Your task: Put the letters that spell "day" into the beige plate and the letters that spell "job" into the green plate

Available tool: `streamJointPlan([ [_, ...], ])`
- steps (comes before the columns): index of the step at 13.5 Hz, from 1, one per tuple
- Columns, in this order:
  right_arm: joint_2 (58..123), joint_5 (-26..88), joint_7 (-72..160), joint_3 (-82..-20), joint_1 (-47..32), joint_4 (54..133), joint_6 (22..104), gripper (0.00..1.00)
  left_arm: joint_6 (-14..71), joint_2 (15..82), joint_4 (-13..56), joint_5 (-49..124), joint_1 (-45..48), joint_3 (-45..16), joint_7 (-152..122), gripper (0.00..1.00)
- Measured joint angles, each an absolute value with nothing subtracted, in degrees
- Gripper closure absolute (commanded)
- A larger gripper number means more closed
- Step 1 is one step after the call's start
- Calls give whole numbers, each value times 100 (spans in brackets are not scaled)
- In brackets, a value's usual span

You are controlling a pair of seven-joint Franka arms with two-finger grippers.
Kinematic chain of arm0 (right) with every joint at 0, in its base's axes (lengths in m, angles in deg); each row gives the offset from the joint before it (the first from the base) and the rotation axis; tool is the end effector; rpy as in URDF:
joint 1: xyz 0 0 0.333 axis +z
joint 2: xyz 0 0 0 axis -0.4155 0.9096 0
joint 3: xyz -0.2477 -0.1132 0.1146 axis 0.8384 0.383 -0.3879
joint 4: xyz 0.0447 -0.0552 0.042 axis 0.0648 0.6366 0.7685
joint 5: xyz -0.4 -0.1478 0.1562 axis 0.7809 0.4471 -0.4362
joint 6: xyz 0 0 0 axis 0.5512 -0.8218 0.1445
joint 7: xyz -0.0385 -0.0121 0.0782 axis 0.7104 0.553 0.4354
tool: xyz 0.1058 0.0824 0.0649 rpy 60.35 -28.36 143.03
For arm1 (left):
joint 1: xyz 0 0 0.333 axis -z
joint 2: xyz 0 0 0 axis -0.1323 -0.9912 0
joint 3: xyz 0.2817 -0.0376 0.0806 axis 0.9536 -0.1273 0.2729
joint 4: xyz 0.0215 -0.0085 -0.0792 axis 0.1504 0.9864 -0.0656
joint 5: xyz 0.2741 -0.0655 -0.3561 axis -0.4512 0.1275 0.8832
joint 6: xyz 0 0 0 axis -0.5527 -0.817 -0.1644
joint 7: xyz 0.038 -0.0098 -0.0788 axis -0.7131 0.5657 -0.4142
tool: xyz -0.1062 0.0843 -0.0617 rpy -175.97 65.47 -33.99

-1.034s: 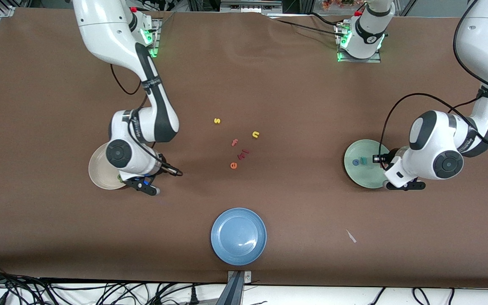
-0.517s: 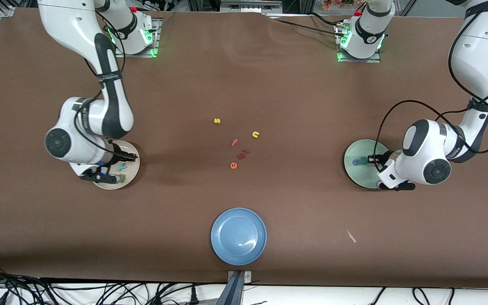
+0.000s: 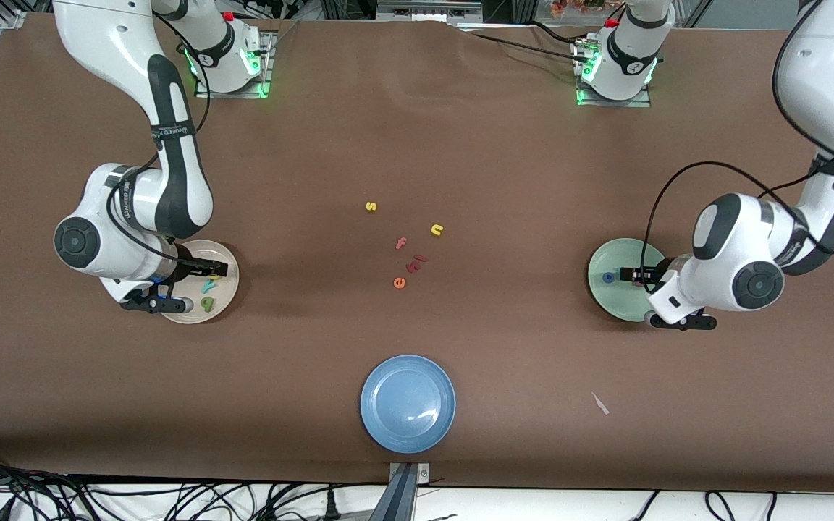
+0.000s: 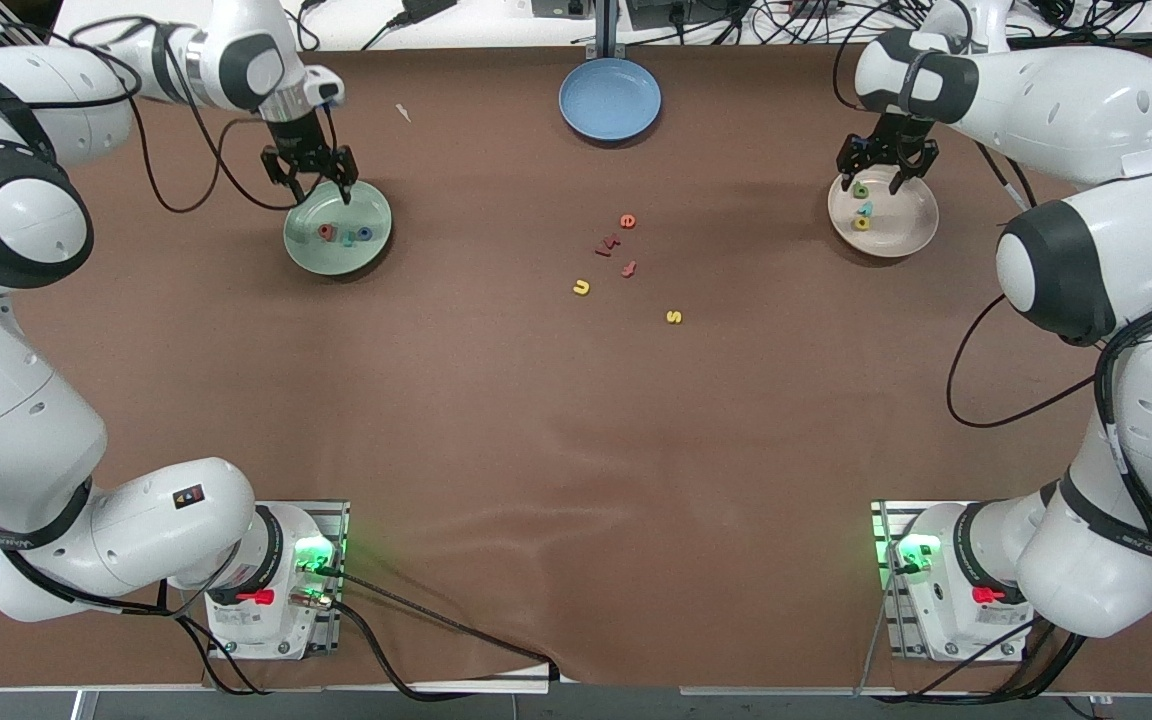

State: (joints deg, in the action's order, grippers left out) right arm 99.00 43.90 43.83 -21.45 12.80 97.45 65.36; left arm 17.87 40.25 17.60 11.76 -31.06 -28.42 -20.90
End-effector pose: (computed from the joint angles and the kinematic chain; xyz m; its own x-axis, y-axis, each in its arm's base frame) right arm 0.6584 0.0636 0.1725 0.9830 -0.0554 -0.1748 -0.0626 -0.9974 -0.0357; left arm 0.6646 -0.0586 0.1888 0.9523 -0.0341 -0.3033 -0.0371 -0.9993 -0.0042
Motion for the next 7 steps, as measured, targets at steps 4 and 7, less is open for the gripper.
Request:
streamJointPlan([
  [4,9889,4390,4383,-2146,1295,9373,6077,0,546,4826,725,1176,-3110,-3436,-2094,0],
  [7,9895,4390,4383,-2149,1298,9367,6063,0,-85,5081,-121,1225,-3118,-3585,-2084,0],
])
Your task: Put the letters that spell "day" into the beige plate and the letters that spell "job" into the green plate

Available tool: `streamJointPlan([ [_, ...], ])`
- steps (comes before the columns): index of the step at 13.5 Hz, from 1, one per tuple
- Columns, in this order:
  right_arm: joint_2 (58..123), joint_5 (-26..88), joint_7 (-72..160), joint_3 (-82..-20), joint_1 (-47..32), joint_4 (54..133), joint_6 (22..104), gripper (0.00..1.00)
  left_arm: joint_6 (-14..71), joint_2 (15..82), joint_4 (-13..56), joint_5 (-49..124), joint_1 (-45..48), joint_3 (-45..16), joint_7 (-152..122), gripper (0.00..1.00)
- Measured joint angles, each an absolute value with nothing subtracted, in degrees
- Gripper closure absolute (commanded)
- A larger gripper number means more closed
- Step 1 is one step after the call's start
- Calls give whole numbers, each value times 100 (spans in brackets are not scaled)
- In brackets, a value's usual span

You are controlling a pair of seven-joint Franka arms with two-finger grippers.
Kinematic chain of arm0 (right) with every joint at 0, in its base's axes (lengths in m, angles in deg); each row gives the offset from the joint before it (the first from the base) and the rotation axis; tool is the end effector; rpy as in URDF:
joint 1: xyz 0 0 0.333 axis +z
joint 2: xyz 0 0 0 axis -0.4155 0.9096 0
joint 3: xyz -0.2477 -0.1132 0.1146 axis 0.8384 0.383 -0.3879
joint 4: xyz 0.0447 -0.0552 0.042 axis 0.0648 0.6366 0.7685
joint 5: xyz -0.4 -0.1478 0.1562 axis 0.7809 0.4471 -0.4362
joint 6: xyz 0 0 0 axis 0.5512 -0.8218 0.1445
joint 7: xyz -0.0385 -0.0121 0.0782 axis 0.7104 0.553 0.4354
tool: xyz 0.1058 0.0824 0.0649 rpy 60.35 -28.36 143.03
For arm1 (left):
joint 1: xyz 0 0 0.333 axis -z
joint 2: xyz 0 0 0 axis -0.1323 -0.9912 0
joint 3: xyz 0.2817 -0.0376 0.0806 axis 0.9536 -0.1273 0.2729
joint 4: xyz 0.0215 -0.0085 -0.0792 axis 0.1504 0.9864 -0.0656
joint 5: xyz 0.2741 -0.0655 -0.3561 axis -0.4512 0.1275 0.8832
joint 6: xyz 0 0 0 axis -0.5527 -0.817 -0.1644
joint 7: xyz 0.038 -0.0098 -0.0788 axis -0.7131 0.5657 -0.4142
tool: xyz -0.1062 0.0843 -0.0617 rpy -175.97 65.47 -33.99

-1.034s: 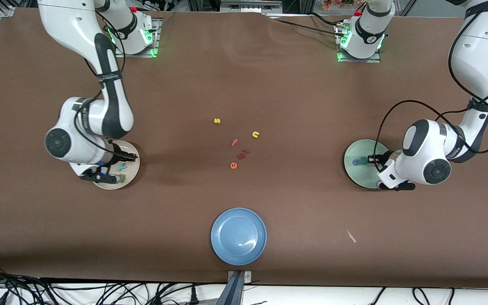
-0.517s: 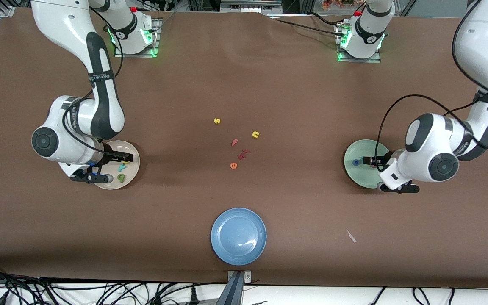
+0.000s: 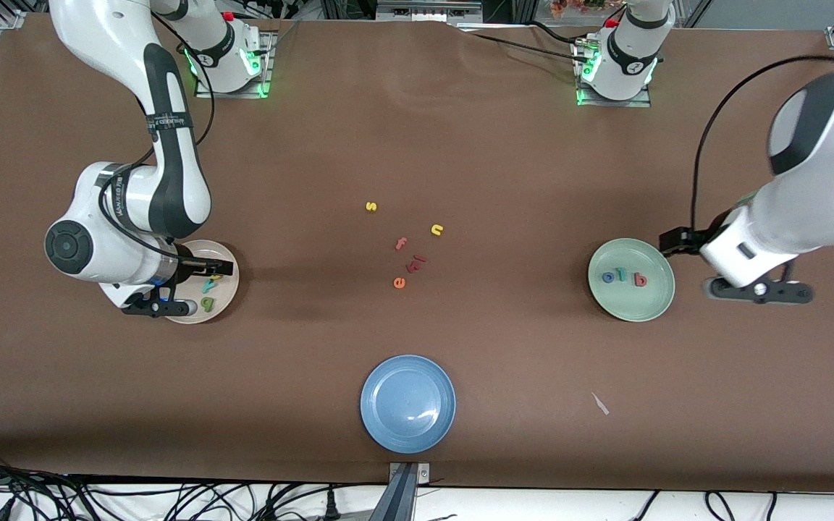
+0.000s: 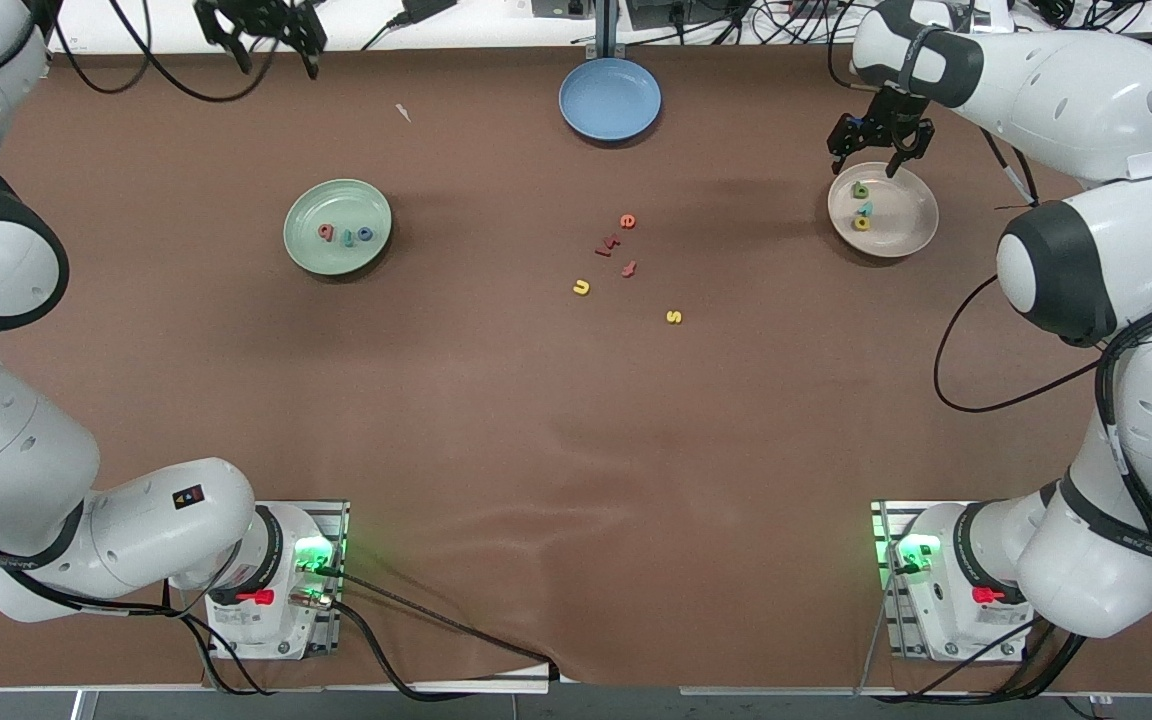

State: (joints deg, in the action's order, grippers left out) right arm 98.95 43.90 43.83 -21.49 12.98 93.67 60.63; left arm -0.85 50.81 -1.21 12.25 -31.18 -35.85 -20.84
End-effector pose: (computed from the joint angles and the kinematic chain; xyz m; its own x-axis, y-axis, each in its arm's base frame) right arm 0.6680 0.0801 0.1970 0.9806 -0.0263 -0.1940 -0.0375 -0.9978 -0.0542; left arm 0.6899 -0.0895 0.4594 0.9913 -0.0469 -0.1231 -0.0539 -0.9971 -0.0545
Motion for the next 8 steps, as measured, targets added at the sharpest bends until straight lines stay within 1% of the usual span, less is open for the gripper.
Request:
streamJointPlan([
  [2,9897,4390,4383,-2150,1304,9364,6061,0,-208,5199,-274,1395,-3127,-3556,-2033,0],
  [4,9897,4390,4383,-2150,1305,9334,6061,0,-253,5351,-291,1532,-2908,-3223,-1938,0],
  [5,9897,4390,4383,-2150,1305,9327,6061,0,-262,5431,-291,1755,-2709,-2906,-1902,0],
  [6,9897,4390,4383,-2150,1305,9324,6061,0,-276,5507,-288,2123,-2461,-2463,-1823,0],
  [8,9897,4390,4383,-2150,1306,9319,6061,0,-288,5614,-283,2791,-1692,-1157,-1474,0],
])
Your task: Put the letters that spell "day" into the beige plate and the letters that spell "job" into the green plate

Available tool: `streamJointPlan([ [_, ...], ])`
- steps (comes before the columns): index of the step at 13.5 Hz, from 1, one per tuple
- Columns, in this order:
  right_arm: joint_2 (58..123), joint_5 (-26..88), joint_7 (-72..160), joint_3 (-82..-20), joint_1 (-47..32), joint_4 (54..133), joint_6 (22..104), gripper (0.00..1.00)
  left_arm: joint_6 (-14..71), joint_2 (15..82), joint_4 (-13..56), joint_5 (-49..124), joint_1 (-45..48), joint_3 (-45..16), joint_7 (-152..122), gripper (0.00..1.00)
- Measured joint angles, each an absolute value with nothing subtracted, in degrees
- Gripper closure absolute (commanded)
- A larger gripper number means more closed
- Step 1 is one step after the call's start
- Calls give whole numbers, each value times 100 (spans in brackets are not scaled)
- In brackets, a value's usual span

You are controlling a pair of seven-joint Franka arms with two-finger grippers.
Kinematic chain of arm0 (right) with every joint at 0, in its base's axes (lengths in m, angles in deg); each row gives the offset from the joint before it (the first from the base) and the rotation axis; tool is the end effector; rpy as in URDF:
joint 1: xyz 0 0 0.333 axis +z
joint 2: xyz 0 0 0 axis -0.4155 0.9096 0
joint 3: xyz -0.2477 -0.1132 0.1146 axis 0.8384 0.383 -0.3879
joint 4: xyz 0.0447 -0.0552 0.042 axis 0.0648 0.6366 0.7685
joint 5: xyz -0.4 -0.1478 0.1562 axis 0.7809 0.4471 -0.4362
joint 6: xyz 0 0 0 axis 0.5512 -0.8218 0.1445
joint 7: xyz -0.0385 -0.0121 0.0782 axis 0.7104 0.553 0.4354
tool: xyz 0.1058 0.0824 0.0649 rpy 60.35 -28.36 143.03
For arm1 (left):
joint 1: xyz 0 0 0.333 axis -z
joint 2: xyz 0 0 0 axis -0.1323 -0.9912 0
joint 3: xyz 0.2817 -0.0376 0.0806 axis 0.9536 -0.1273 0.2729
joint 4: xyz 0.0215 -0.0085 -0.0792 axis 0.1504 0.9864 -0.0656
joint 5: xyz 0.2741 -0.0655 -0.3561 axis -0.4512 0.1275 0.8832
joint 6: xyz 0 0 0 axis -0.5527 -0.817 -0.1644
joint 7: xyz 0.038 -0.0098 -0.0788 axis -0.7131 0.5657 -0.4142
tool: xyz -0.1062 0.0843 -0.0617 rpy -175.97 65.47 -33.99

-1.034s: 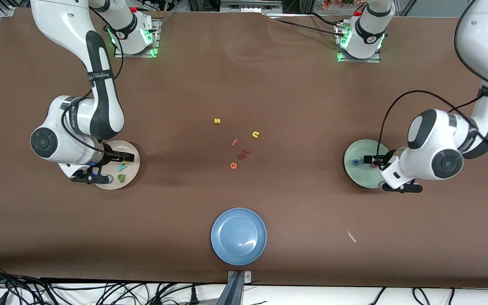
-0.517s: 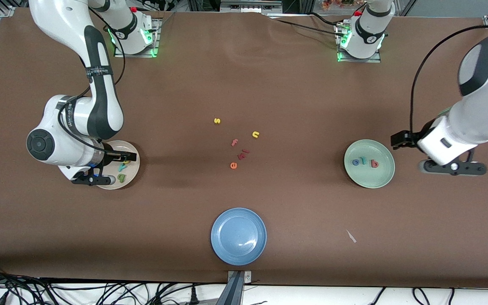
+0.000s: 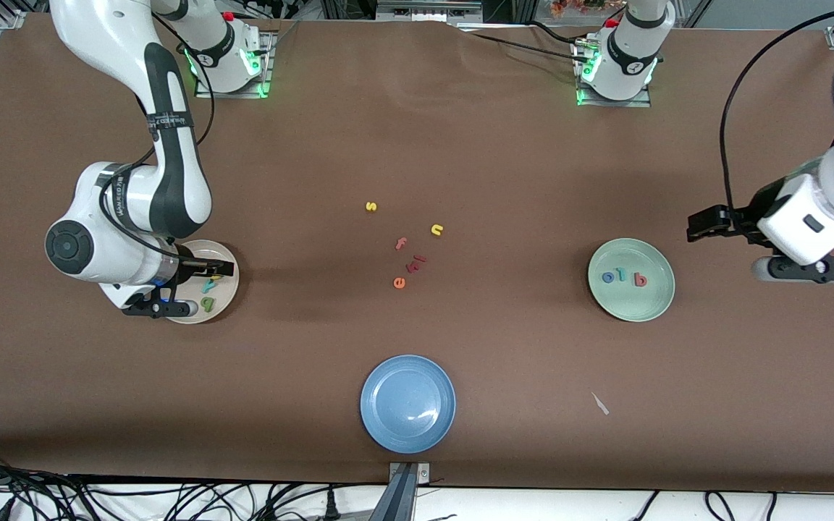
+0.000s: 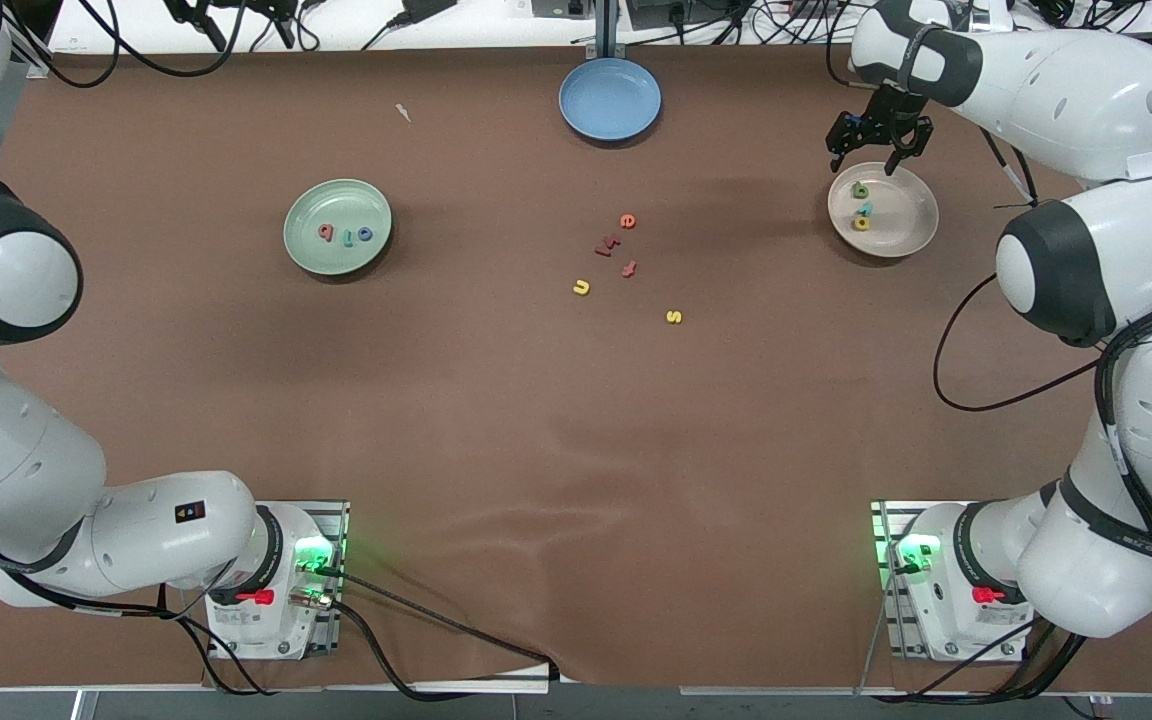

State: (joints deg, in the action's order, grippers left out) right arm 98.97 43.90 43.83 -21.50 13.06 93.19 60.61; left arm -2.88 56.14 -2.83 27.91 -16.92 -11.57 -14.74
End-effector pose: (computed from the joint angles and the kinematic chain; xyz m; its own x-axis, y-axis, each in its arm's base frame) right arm 0.6706 0.0827 0.2005 0.9821 -0.0221 -0.1869 -0.0330 -0.9979 -0.0553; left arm 0.6841 -0.0500 0.4919 0.9912 0.0040 -0.1321 0.0117 -0.9983 0.0575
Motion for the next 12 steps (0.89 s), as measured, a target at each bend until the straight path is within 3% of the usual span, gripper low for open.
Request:
streamJointPlan([
  [2,9897,4390,4383,-2150,1306,9319,6061,0,-225,5735,-169,3009,-919,-86,-1168,0],
  [3,9898,4390,4381,-2150,1306,9314,6061,0,-35,5878,43,3016,-710,127,-1145,0],
  [8,9903,4391,4376,-2150,1306,9280,6060,0,857,7246,1904,2858,-428,236,-1141,0],
  [12,9923,4391,4375,-2150,1305,9279,6060,0,984,7772,2454,2747,-457,293,-1130,0],
])
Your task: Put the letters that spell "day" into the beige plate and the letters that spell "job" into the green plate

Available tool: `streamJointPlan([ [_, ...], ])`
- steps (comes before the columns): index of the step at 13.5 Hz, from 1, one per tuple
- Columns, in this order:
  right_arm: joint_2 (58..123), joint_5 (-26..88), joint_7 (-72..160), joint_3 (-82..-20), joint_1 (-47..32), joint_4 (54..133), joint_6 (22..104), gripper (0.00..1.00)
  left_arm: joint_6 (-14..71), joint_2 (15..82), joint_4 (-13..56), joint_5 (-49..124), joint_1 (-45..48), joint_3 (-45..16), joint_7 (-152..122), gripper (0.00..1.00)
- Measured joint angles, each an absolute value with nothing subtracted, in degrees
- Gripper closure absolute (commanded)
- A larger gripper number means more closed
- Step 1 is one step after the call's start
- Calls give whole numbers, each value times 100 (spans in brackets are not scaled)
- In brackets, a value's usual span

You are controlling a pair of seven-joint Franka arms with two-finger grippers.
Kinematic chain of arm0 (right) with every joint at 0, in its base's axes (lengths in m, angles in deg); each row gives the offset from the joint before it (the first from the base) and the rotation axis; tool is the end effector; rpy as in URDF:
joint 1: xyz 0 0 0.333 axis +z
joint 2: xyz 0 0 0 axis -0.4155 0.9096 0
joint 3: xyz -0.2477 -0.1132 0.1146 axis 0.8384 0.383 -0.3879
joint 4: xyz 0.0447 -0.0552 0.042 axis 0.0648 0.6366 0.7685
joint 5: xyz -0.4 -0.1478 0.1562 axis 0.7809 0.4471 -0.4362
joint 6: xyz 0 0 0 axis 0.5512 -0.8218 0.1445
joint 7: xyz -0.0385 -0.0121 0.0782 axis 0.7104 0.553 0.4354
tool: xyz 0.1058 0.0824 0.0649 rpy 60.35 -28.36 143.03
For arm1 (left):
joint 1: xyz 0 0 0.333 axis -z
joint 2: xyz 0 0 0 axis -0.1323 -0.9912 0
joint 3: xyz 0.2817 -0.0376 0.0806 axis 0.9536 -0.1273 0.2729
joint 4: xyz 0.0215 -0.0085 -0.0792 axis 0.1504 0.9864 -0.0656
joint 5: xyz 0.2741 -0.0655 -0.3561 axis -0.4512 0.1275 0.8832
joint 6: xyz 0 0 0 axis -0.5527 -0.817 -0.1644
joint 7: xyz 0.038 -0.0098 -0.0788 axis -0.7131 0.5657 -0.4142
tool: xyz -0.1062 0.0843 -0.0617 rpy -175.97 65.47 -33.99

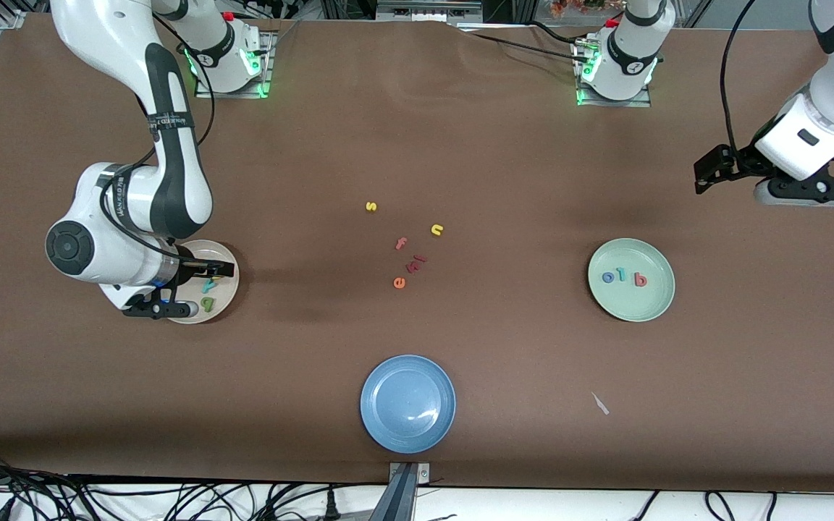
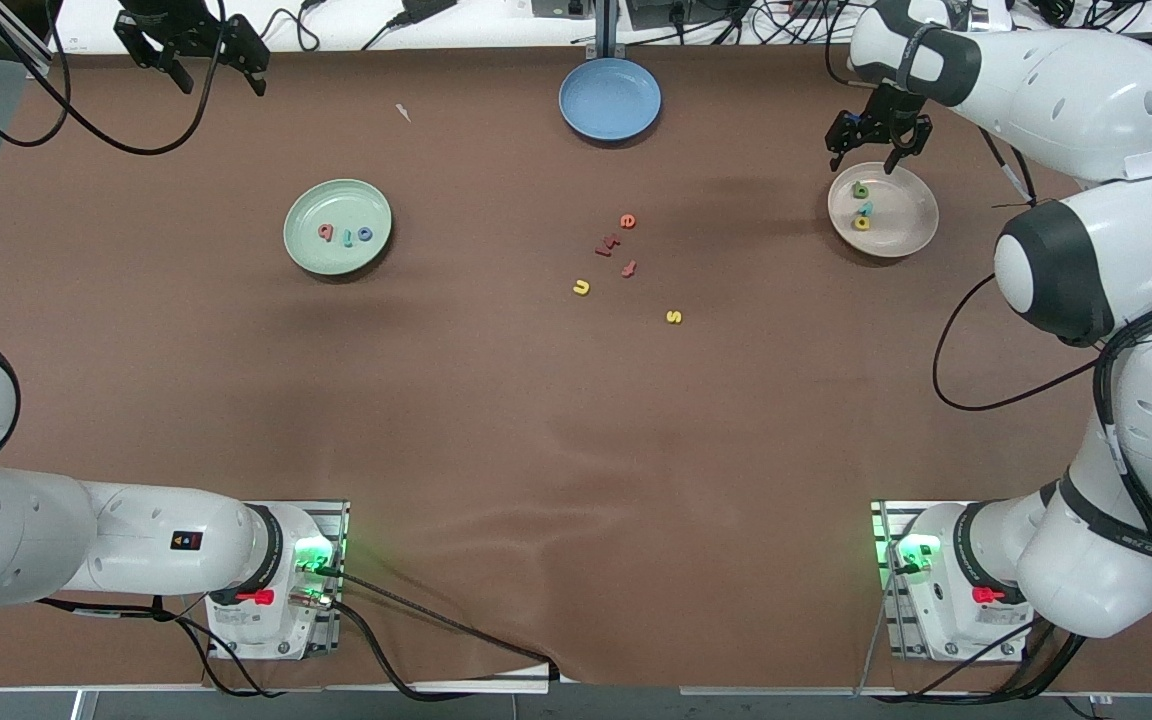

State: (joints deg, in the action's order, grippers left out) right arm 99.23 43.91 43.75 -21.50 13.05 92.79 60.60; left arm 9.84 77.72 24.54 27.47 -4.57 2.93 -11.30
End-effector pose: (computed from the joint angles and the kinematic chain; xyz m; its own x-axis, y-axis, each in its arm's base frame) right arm 0.6724 0.0834 0.2009 0.9827 -0.0191 -0.1840 -0.0294 -0.9981 -0.0535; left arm 0.6024 -0.0397 0.4933 0.9996 -0.0250 -0.0147 -0.0253 -0.9995 -0.0205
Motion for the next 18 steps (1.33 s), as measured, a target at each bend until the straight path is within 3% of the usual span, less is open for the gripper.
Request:
streamJointPlan([
  [6,9923,4391,4368,-2153,1316,9235,5980,0,700,7532,1937,2747,-405,275,-1124,0],
  [18,9923,4391,4365,-2162,1344,9156,5905,0,688,7455,1867,2747,-397,272,-1124,0],
])
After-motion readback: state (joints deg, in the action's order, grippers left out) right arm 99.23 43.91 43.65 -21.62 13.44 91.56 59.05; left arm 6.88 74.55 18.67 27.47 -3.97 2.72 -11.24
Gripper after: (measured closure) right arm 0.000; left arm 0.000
